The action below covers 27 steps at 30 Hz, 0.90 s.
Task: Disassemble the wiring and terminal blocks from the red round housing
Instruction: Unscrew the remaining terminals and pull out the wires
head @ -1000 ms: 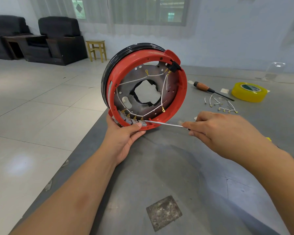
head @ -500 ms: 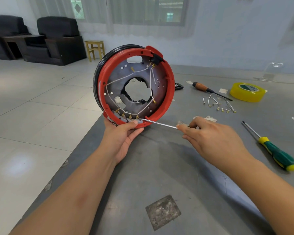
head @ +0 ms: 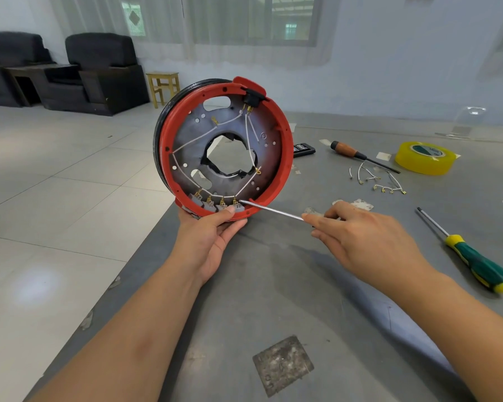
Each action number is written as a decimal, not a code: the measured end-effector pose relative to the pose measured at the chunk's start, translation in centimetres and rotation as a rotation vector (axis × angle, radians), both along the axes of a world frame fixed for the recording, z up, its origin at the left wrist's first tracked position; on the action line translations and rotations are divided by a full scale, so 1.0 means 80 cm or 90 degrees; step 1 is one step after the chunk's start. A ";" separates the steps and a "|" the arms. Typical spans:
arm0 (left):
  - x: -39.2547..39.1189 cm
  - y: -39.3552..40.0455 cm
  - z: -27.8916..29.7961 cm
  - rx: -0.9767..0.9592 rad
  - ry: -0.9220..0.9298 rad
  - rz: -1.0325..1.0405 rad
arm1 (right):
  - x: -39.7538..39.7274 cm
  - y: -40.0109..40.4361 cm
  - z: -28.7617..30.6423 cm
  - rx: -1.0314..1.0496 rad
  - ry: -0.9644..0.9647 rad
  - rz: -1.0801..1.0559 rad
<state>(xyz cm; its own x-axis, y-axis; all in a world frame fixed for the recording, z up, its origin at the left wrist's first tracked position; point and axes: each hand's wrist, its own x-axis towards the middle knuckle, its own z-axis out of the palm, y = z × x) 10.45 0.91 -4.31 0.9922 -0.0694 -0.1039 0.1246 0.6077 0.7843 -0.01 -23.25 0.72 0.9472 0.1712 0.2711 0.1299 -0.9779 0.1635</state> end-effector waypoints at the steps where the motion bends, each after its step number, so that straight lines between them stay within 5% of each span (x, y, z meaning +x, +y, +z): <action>1: 0.001 0.000 0.000 0.001 0.000 -0.002 | 0.001 -0.004 0.004 -0.002 0.002 0.000; 17: -0.002 0.006 0.005 0.037 -0.002 -0.106 | 0.010 -0.044 0.033 0.096 0.117 0.077; 27: 0.000 0.005 0.004 0.058 0.004 -0.083 | 0.010 -0.037 0.006 0.042 0.029 0.065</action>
<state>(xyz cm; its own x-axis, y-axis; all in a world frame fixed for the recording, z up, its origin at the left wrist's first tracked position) 10.45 1.34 -4.00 0.9746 -0.1883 -0.1212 0.2027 0.5119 0.8348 0.76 -26.18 1.17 0.9373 0.2511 0.2415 0.2357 -0.9675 0.0914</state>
